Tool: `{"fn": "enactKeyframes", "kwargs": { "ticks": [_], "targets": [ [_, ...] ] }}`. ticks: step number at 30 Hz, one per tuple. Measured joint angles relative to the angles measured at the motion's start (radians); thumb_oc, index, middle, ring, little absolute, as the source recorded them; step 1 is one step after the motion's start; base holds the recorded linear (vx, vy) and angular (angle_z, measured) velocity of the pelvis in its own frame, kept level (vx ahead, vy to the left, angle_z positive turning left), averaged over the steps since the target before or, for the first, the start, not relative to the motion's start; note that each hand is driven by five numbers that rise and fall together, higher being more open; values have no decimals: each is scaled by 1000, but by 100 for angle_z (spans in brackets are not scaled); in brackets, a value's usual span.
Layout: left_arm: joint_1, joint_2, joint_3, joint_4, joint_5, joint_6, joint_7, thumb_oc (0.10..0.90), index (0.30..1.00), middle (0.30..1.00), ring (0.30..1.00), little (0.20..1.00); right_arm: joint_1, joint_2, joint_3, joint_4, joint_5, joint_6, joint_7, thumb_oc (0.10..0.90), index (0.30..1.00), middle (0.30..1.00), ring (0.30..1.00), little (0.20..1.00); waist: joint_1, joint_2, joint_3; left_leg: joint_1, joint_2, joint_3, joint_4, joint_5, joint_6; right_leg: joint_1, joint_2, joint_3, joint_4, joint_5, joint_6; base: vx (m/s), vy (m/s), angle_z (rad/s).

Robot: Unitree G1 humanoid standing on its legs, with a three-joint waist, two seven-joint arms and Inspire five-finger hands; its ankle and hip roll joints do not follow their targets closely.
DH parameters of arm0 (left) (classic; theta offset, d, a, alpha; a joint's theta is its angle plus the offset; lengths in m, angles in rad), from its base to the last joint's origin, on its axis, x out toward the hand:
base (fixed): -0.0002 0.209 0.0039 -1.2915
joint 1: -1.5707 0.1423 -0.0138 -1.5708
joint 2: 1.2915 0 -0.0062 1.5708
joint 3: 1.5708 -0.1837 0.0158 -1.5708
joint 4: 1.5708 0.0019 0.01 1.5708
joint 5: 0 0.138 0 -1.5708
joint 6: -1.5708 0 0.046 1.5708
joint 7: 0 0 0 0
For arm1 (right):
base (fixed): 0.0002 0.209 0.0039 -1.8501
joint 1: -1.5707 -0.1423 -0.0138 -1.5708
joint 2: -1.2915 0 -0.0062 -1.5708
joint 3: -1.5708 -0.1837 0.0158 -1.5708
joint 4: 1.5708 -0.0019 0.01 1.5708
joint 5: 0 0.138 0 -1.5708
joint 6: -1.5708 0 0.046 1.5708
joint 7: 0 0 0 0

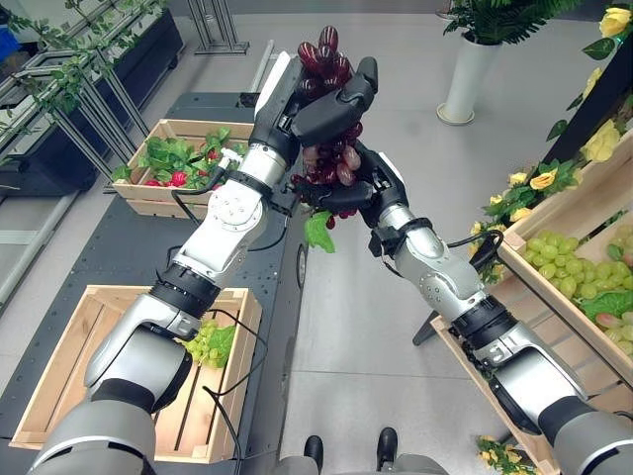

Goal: Pick up the fruits from the basket on one side to the basket on the other side

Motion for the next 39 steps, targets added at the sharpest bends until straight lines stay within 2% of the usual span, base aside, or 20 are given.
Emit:
{"fn": "enactKeyframes", "kwargs": {
  "ticks": [4,11,18,22,23,24,25,30,32,36,39],
  "targets": [
    [-1,-1,1,0,-1,0,1,400,300,300,300,300,0,1,0,-5,-1,-29,0,400,300,300,300,300,0,0,0,0,0,0,0,0,0,0,0,0,0,0,0,0,0,0],
    [-14,-41,1,-1,-2,0,-5,400,300,300,300,300,1,7,0,-4,-1,-42,-1,400,300,300,300,300,0,0,0,0,0,0,0,0,0,0,0,0,0,0,0,0,0,0],
    [-13,-45,1,0,-2,0,-7,400,300,300,300,300,7,6,-1,-4,-1,-51,0,400,300,300,300,300,-4,1,0,1,0,1,0,0,0,0,0,1,0,0,0,0,0,0],
    [-7,-44,1,6,-2,0,-14,400,300,300,300,300,55,5,-12,-5,-9,-80,8,400,300,300,300,300,-4,1,-1,2,0,2,0,0,0,1,0,3,0,0,0,0,0,0],
    [3,-44,2,6,-4,0,-15,541,512,512,512,512,72,3,-15,-5,-10,-88,18,400,300,300,300,300,-4,1,-1,3,0,3,0,0,0,1,0,4,0,0,0,0,0,0],
    [15,-44,4,5,-20,0,-18,584,575,575,575,575,88,2,-18,-5,-14,-95,29,400,300,300,300,300,-5,2,-1,4,0,3,-1,0,0,2,0,5,0,0,0,26,11,-5],
    [47,-46,15,5,-41,0,-23,800,900,900,900,900,121,1,-23,-5,-42,-107,52,400,300,300,300,300,-6,6,-3,11,0,6,-5,0,0,5,1,8,0,0,0,16,8,-6],
    [206,-69,78,-3,-71,5,-34,800,900,900,900,900,267,-4,-79,-6,-50,-127,111,400,300,300,300,300,-12,17,-10,18,1,8,-8,0,0,6,2,20,0,0,1,3,7,-5],
    [288,-75,143,15,-112,8,-22,800,900,900,900,900,345,-14,-110,0,-48,-127,120,400,300,300,300,300,-24,17,-10,18,2,14,-8,0,0,4,4,31,0,1,1,0,13,-6],
    [310,-79,271,143,-187,9,34,800,900,900,900,900,424,-80,-144,46,-47,-127,121,400,300,300,300,300,-40,17,-10,23,3,31,-8,0,0,3,6,43,0,7,1,7,16,-10],
    [332,-92,353,174,-194,8,99,800,900,900,900,900,452,-87,-204,71,-47,-127,122,400,300,300,300,300,-46,17,-10,29,4,38,-9,0,0,4,11,56,0,10,1,9,21,-12]
  ]
}}
